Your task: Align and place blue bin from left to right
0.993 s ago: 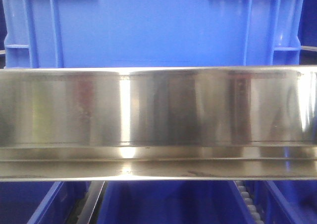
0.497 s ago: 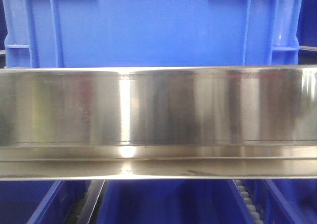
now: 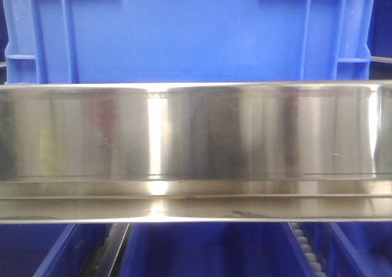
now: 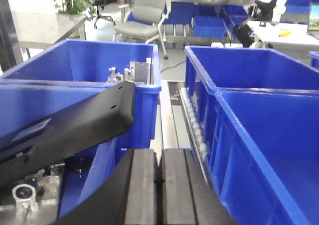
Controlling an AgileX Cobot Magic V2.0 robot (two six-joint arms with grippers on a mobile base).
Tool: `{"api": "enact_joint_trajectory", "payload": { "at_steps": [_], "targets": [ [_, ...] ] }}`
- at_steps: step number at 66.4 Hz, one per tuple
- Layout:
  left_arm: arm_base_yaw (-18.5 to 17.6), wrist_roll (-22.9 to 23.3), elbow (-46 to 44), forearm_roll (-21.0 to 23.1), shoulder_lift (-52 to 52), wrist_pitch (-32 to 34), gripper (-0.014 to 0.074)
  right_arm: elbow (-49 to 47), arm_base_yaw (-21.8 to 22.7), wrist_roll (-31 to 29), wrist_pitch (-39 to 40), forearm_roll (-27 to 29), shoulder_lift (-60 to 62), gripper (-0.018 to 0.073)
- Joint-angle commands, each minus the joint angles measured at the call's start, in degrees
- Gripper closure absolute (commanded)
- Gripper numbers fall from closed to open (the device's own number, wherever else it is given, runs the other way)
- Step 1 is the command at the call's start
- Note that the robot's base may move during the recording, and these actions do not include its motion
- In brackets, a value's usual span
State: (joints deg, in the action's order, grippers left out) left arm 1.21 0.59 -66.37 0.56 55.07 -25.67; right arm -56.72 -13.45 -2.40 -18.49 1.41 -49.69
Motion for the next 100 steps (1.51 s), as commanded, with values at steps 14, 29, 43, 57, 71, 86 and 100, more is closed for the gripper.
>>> {"api": "enact_joint_trajectory", "payload": {
  "at_steps": [14, 29, 43, 57, 71, 86, 100],
  "targets": [
    [0.1, -0.2, -0.6, 0.5, 2.9, 1.6, 0.0707, -1.1, 0.3, -0.1, 5.9, 0.3, -3.9, 0.0638],
    [0.1, -0.2, -0.9, 2.4, 3.6, 3.5, 0.0707, -2.0, 0.3, 1.5, 4.9, 0.3, -4.0, 0.0638],
    [-1.7, -0.2, -10.2, 2.4, 6.5, -5.2, 0.0707, -13.0, 0.3, 1.9, -12.5, 0.3, -10.1, 0.0636],
    [-7.4, 0.6, -20.8, 2.4, 16.4, -11.4, 0.0707, -21.2, -0.4, 4.8, -18.5, 0.3, -19.4, 0.0636],
    [-13.9, 11.7, -34.4, -9.1, 28.8, -19.9, 0.0707, -27.0, -6.5, 12.9, -22.1, -6.9, -26.5, 0.0613],
    [-18.9, 16.7, -49.4, -15.3, 41.1, -33.8, 0.0707, -36.0, -13.0, 22.4, -31.8, -15.9, -34.6, 0.0613],
    [-22.0, 21.1, -53.9, -17.7, 46.2, -38.4, 0.0707, -46.6, -15.3, 23.3, -40.5, -15.7, -42.4, 0.0613]
  ]
}}
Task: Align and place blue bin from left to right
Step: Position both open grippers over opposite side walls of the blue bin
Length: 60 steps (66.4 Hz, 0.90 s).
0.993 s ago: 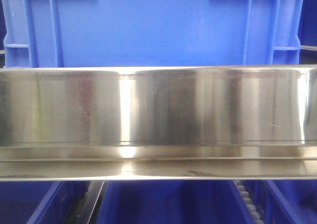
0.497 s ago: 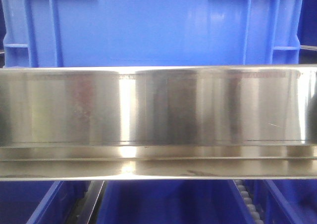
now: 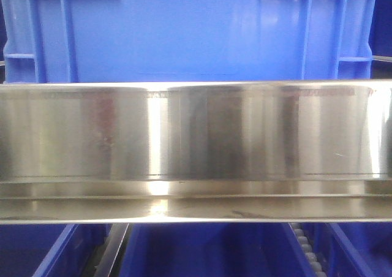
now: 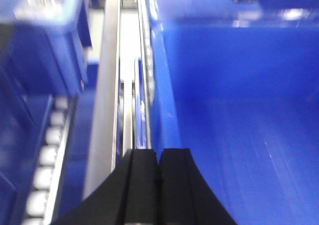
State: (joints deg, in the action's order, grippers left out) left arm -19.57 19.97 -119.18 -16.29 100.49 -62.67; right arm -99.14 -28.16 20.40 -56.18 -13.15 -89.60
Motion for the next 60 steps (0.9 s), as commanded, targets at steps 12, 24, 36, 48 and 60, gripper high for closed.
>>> {"api": "enact_joint_trajectory", "payload": {
  "at_steps": [12, 24, 36, 48, 60],
  "targets": [
    [-1.4, 1.7, -1.1, -0.9, 1.9, -2.2, 0.0707, -10.2, -1.1, 0.5, -8.0, -0.9, -7.4, 0.0613],
    [-1.4, 1.7, -1.1, -0.9, 1.9, -2.2, 0.0707, -13.4, -1.2, 0.5, -9.7, 1.3, -9.4, 0.0615],
    [-1.4, 1.7, -1.1, -0.9, 1.9, -2.2, 0.0707, -13.4, -1.2, 0.6, -9.4, 1.9, -9.7, 0.0615],
    [-1.4, 1.7, -1.1, -0.9, 2.1, -2.2, 0.0707, -13.4, -1.4, 0.7, -9.3, 1.9, -9.7, 0.0615],
    [-1.4, 1.7, -1.1, -0.9, 2.1, -2.2, 0.0707, -13.4, -3.4, 0.7, -9.8, 1.9, -9.7, 0.0593]
  ]
}}
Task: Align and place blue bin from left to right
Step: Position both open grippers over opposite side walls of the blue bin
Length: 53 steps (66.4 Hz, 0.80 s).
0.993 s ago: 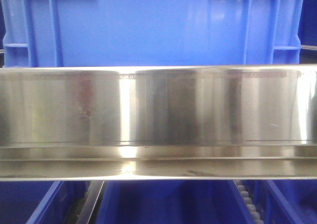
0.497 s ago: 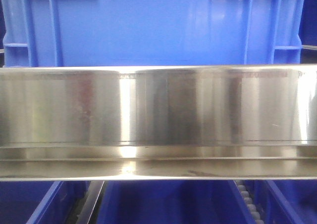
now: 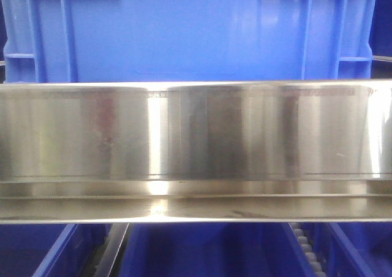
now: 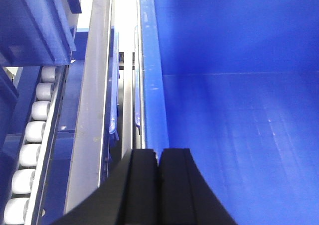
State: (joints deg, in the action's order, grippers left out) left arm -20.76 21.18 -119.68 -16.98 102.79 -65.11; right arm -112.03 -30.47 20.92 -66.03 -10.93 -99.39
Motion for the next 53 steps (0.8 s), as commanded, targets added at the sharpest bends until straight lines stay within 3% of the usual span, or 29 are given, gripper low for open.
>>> {"api": "enact_joint_trajectory", "payload": {
  "at_steps": [1, 15, 53],
  "targets": [
    [-0.2, 0.5, -0.6, -0.2, -0.2, 0.2, 0.0707, -0.5, -1.4, 0.2, 0.0, -0.3, 0.1, 0.0588],
    [-0.2, 0.5, -0.6, -0.2, -0.2, 0.1, 0.0707, -0.5, -2.8, 0.2, 0.8, -1.1, -0.2, 0.0311],
    [-0.2, 0.5, -0.6, 0.2, -0.2, -0.8, 0.0707, -0.5, -2.6, 0.6, -0.1, -3.1, -5.5, 0.0307]
  ]
}}
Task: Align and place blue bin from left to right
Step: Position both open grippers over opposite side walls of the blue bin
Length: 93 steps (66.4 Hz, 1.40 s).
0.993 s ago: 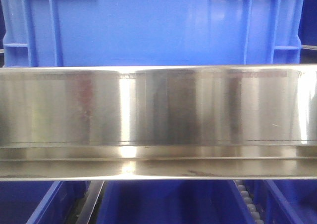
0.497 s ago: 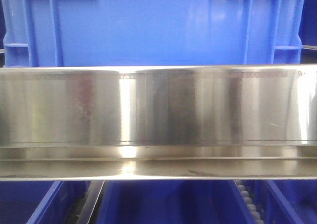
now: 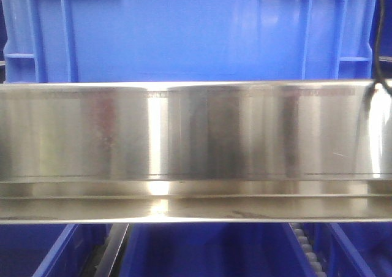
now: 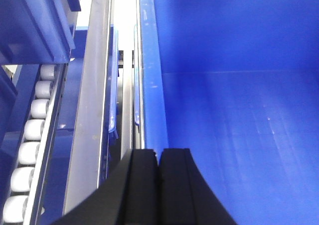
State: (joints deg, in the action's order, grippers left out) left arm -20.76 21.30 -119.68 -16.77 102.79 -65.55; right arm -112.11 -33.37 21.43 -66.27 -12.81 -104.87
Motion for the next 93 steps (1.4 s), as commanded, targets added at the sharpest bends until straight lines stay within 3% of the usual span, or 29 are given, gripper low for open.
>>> {"api": "enact_joint_trajectory", "payload": {
  "at_steps": [1, 50, 56, 63, 67, 93],
  "targets": [
    [-0.2, 0.4, -0.6, 0.0, -0.2, -0.4, 0.0707, -0.5, 0.3, 0.1, 0.1, -1.2, -0.2, 0.0307],
    [-0.2, 0.4, -0.6, 0.1, 0.0, -1.3, 0.0695, -0.5, 2.3, 0.3, -0.3, 0.8, -0.2, 0.0307],
    [-0.2, 0.4, -0.6, 0.1, 0.5, -1.9, 0.0581, -0.5, 2.3, 0.3, -0.3, 0.8, -0.2, 0.0307],
    [-0.2, 0.4, -0.6, 0.0, 0.7, -2.4, 0.0359, -0.5, 2.3, 0.3, -0.3, 0.8, -0.2, 0.0307],
    [-0.2, 2.5, -0.6, -0.5, 1.0, -2.4, 0.0285, -0.5, 2.3, 0.3, -0.3, 0.8, -0.2, 0.0307],
    [-0.2, 3.3, -0.6, -1.4, 4.1, -2.4, 0.0281, -0.5, 2.3, 0.3, 0.8, 0.8, -0.2, 0.0307]
  ]
}}
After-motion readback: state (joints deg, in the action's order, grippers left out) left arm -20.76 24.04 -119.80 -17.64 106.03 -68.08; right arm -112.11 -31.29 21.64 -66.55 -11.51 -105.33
